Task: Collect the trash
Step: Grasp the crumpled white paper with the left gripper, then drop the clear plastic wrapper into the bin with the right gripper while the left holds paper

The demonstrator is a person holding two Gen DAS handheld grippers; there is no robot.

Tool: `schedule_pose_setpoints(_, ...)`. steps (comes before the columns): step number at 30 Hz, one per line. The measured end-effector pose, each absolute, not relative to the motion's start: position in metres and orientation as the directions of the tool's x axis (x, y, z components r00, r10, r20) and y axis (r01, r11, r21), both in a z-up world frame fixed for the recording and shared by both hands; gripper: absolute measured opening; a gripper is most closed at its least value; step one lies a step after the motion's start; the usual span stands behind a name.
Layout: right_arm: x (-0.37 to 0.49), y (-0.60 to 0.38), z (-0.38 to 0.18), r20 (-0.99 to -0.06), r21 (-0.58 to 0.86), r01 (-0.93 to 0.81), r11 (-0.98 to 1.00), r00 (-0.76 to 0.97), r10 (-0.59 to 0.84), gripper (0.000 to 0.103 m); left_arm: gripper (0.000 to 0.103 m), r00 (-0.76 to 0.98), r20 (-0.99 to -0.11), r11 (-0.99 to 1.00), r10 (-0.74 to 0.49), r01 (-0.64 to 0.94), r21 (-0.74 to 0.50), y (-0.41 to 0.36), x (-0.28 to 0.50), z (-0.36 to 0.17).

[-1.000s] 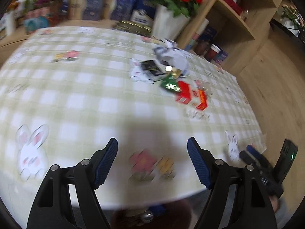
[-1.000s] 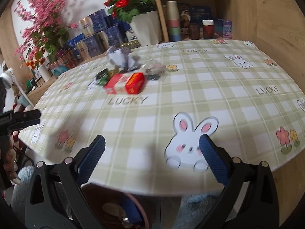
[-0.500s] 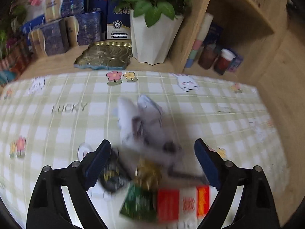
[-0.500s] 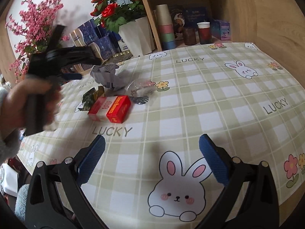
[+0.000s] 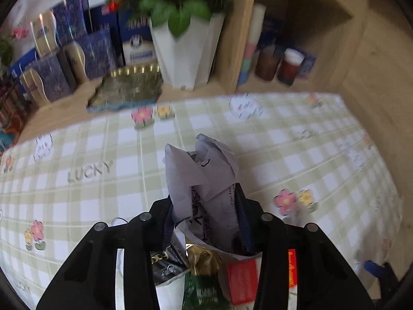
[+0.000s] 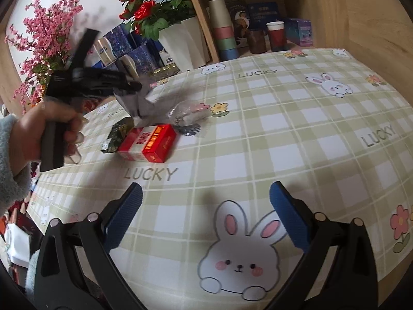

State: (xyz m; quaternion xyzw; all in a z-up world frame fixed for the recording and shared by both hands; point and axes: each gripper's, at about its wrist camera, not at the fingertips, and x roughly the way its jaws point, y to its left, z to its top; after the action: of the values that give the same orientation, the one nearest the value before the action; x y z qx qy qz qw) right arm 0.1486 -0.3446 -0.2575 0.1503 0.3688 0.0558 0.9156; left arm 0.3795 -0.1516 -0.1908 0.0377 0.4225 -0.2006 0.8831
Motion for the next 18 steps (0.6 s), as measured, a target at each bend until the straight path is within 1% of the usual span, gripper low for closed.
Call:
schedule_pose_setpoints(5,0.17,-0.34,-0.249,-0.664,0.303,-0.01,0.953,0.715,0.219,0.097,0.04,0.612,-0.668,0.892,-0.423,0.411,-0.188,-0.125,0.347,-0.142)
schedule_pose_setpoints(6,0.174,-0.34,-0.245,-0.663,0.305,-0.009,0.952,0.716,0.22,0.097,0.04,0.627,-0.636,0.883,-0.45,0.421,-0.209,-0.112,0.334,-0.131)
schedule_pose_setpoints(9,0.187,-0.338,-0.233,-0.642,0.326,-0.019,0.945,0.73,0.236,0.097,0.041,0.666,-0.579,0.88,-0.471,0.402,-0.254,-0.075,0.304,-0.119)
schedule_pose_setpoints(12,0.208,-0.329,-0.225,-0.645,0.313,-0.038,0.949,0.725,0.242,0.097,0.041,0.704,-0.571,0.906,-0.423,0.334,-0.259,-0.031,0.265,-0.125)
schedule_pose_setpoints(16,0.235,-0.311,-0.214,-0.629,0.268,-0.099,0.958,0.736,0.252,0.097,0.041,0.728,-0.616,0.954,-0.299,0.233,-0.189,0.024,0.213,-0.142)
schedule_pose_setpoints(18,0.256,-0.308,-0.214,-0.644,0.27,-0.082,0.959,0.725,0.243,0.096,0.041,0.729,-0.639,0.969,-0.245,0.192,-0.153,0.045,0.196,-0.148)
